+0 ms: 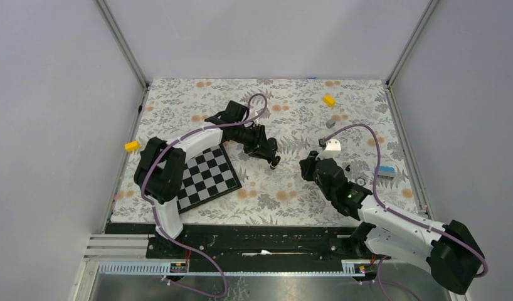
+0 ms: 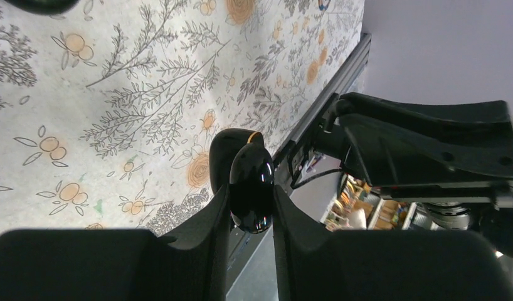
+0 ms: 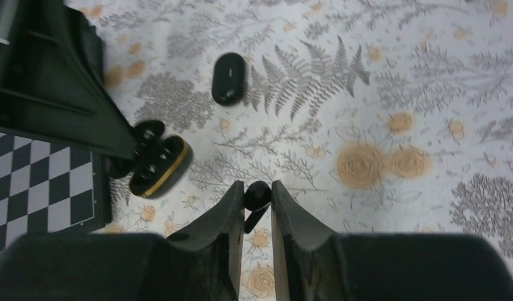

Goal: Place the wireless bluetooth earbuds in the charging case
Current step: Place the right earbud at the center of the board.

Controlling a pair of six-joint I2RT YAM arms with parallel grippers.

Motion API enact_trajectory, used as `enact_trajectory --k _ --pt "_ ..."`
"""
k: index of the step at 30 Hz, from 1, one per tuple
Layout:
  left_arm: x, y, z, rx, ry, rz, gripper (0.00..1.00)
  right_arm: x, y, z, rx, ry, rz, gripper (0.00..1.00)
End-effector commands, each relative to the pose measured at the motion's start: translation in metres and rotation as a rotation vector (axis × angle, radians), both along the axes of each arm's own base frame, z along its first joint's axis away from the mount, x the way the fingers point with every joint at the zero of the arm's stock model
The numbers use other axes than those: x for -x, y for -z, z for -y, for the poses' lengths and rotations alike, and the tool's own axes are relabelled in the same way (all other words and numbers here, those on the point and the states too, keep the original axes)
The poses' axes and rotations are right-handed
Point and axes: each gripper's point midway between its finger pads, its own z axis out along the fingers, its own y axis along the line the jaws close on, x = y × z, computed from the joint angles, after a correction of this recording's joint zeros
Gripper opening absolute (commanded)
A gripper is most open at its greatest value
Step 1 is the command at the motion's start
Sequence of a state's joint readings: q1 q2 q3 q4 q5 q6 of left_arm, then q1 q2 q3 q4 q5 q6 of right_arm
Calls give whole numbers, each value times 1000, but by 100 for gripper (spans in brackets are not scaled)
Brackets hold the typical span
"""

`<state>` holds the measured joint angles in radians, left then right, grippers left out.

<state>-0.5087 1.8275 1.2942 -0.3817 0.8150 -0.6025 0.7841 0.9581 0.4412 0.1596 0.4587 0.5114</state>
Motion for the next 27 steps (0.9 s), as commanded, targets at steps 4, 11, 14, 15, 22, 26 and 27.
enact_trajectory --k 4,11,14,15,22,26,27 --pt "4 -3 13 69 27 -98 0 -21 -53 -39 -43 -155 204 18" --pt "10 -3 15 89 11 -224 0 -13 -60 -61 -68 -239 257 17" --pt "10 1 16 82 -8 -274 0 -10 -61 -64 -63 -260 264 17" --pt "10 2 16 83 -11 -289 0 -9 -62 -66 -63 -264 266 17" --pt "13 2 20 92 -7 -345 0 -1 -57 -79 -28 -305 268 16" --pt "15 -2 21 102 -4 -363 0 1 -50 -81 -14 -314 269 16" --pt "16 -3 21 104 -4 -369 0 1 -49 -81 -10 -312 268 16"
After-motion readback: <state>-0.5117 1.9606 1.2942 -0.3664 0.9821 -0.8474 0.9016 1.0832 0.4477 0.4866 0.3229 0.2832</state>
